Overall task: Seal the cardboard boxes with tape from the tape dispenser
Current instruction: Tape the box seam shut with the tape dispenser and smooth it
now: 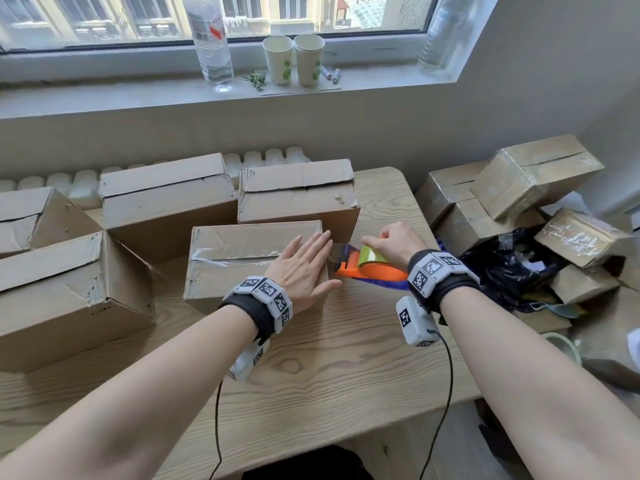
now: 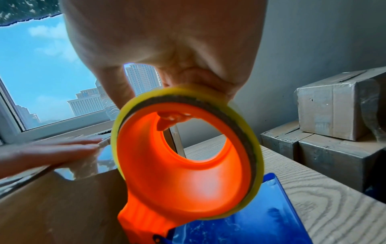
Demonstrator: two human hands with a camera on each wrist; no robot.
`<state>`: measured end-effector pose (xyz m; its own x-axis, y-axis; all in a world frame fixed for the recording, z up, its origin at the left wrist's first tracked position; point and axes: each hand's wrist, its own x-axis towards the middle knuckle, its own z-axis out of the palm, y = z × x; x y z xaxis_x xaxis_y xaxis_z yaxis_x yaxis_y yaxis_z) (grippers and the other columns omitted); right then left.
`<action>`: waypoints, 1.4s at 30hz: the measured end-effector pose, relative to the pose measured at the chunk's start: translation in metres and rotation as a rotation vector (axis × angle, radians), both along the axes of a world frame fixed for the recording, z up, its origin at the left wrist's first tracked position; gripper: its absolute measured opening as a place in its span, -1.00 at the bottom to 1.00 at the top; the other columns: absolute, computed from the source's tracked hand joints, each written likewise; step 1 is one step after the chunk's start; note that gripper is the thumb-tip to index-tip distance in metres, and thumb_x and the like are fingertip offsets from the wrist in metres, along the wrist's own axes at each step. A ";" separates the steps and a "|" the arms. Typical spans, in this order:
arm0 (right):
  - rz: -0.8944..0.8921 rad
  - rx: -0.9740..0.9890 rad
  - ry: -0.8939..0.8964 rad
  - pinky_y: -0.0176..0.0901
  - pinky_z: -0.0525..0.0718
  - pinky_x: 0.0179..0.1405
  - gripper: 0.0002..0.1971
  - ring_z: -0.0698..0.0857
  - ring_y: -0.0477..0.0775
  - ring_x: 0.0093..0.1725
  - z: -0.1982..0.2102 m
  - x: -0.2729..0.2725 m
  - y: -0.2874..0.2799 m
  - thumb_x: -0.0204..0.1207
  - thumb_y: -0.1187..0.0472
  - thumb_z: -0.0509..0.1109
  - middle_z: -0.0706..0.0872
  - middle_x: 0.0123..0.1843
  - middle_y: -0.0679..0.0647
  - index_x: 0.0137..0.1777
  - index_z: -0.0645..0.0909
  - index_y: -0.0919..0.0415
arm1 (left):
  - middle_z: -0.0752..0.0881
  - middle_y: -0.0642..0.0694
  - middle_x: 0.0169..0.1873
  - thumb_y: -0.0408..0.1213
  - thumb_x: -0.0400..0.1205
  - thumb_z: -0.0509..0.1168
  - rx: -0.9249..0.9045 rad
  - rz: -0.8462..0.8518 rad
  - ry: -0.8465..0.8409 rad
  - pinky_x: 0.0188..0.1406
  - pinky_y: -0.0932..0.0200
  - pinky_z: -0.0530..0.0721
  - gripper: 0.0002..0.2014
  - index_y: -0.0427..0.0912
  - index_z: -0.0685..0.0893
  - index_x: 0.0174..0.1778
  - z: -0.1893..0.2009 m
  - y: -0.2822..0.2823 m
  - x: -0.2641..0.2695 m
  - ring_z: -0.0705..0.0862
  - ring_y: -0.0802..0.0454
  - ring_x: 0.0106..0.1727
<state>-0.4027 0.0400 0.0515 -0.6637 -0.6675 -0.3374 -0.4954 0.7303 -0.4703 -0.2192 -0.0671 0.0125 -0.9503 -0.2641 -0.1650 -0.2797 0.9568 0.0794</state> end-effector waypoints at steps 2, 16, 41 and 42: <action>-0.002 0.004 -0.039 -0.08 0.47 -0.28 -0.61 0.56 0.14 -0.29 0.001 -0.004 0.001 0.51 -0.03 0.33 0.57 -0.37 0.12 -0.32 0.67 0.32 | -0.18 -0.07 0.65 0.33 0.47 -0.49 0.000 0.011 -0.022 0.61 0.06 -0.28 -0.11 -0.18 -0.18 0.65 -0.005 0.002 -0.003 -0.23 0.09 0.65; 0.047 0.078 -0.082 -0.09 0.46 -0.31 -0.47 0.55 0.07 -0.37 -0.010 -0.014 0.043 0.31 -0.31 0.47 0.55 -0.44 0.08 -0.49 0.46 0.14 | -0.21 0.02 0.64 0.13 0.49 -0.36 0.013 -0.046 0.018 0.56 0.18 -0.39 -0.23 -0.10 -0.20 0.65 -0.012 -0.004 0.025 -0.32 0.20 0.59; -0.117 -0.183 -0.431 -0.16 0.40 -0.35 -0.85 0.48 0.10 -0.31 0.014 -0.016 0.078 0.48 0.24 0.46 0.54 -0.35 0.16 -0.25 0.63 0.31 | -0.15 -0.08 0.66 0.03 0.41 -0.38 0.015 -0.016 0.005 0.62 0.05 -0.27 -0.18 -0.17 -0.09 0.66 -0.009 0.011 0.024 -0.19 0.07 0.66; -0.119 -0.200 -0.405 -0.17 0.36 -0.39 -0.77 0.46 0.07 -0.38 0.013 -0.015 0.078 0.46 0.18 0.49 0.51 -0.41 0.13 -0.34 0.60 0.28 | -0.13 -0.08 0.66 0.07 0.44 -0.38 0.021 -0.016 0.011 0.61 0.06 -0.28 -0.19 -0.16 -0.08 0.66 -0.009 0.011 0.024 -0.18 0.07 0.66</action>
<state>-0.4174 0.1176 0.0644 -0.5809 -0.6730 -0.4578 -0.1612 0.6464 -0.7458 -0.1949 -0.0561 0.0038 -0.9562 -0.2451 -0.1598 -0.2631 0.9593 0.1028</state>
